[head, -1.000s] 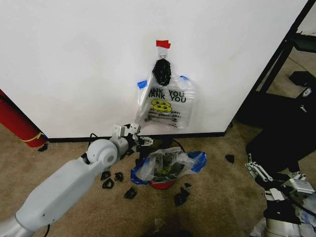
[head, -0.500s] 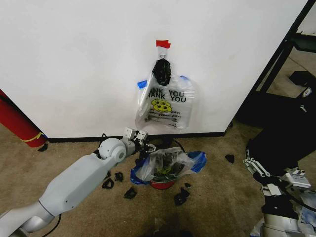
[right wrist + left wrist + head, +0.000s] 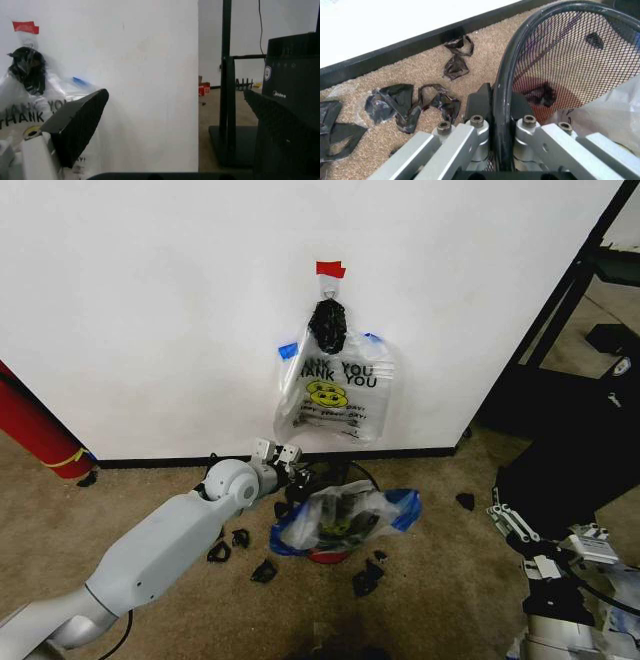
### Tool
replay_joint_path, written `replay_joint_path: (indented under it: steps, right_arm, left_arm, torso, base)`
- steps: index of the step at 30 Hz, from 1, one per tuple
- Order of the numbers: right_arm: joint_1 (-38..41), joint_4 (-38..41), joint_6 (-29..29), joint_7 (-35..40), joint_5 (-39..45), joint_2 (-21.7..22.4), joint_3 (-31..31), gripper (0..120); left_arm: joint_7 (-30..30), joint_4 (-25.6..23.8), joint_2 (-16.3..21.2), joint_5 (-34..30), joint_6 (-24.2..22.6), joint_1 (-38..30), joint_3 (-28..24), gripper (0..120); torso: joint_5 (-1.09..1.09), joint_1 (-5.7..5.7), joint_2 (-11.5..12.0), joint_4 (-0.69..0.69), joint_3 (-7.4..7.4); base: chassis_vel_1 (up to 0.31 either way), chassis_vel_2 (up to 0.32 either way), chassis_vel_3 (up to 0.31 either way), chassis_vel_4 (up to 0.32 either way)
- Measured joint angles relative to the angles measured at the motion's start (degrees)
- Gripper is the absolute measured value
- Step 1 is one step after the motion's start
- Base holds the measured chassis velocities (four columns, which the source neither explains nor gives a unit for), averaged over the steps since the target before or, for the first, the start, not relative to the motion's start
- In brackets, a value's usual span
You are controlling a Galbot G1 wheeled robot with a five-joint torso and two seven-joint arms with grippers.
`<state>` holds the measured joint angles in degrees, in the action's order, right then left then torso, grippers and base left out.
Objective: Pick up the garbage bag from the wall and place it over the trash bin.
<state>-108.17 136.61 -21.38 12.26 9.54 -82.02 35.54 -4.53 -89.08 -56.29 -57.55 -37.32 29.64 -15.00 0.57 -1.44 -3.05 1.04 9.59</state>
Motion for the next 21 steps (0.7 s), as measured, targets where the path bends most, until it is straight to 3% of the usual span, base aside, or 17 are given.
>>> replay_joint_path:
  steps: [6, 9, 11, 15, 21]
  right_arm:
    - [0.38, 0.00, 0.56, 0.30, 0.17, 0.10, -0.03, 100]
    - [0.66, -0.02, 1.12, 0.50, 0.52, 0.29, -0.05, 100]
    - [1.17, -0.32, 1.79, 0.98, 0.76, 0.55, -0.06, 100]
    - [1.57, -0.73, 3.14, 1.29, 1.39, 0.95, -0.26, 100]
    - [2.03, -0.81, 6.09, 1.97, 2.05, 1.63, -0.90, 100]
  left_arm:
    - [-2.95, -2.02, 0.58, -2.34, -0.35, 1.26, 1.73, 2]
    - [-7.46, -4.83, 0.90, -5.64, -1.19, 4.03, 5.41, 2]
    - [-13.91, -7.86, 0.31, -10.02, -1.35, 8.11, 9.87, 2]
    - [-19.51, -12.82, 0.08, -12.60, 0.86, 14.47, 14.78, 2]
    - [-31.42, -23.69, 1.26, -15.32, 9.03, 25.99, 21.25, 2]
  torso:
    - [0.00, 0.00, 0.00, 0.01, 0.00]
    - [0.00, 0.00, 0.00, 0.00, 0.00]
    - [0.00, 0.00, 0.00, -0.02, 0.00]
    - [0.00, 0.00, 0.00, 0.00, 0.00]
    - [0.00, 0.00, -0.01, -0.02, -0.01]
  base:
    - [0.000, 0.000, 0.000, 0.000]
    - [0.000, 0.000, 0.000, 0.000]
    - [0.000, 0.000, 0.000, 0.000]
    - [0.000, 0.000, 0.000, 0.000]
    - [0.000, 0.000, 0.000, 0.000]
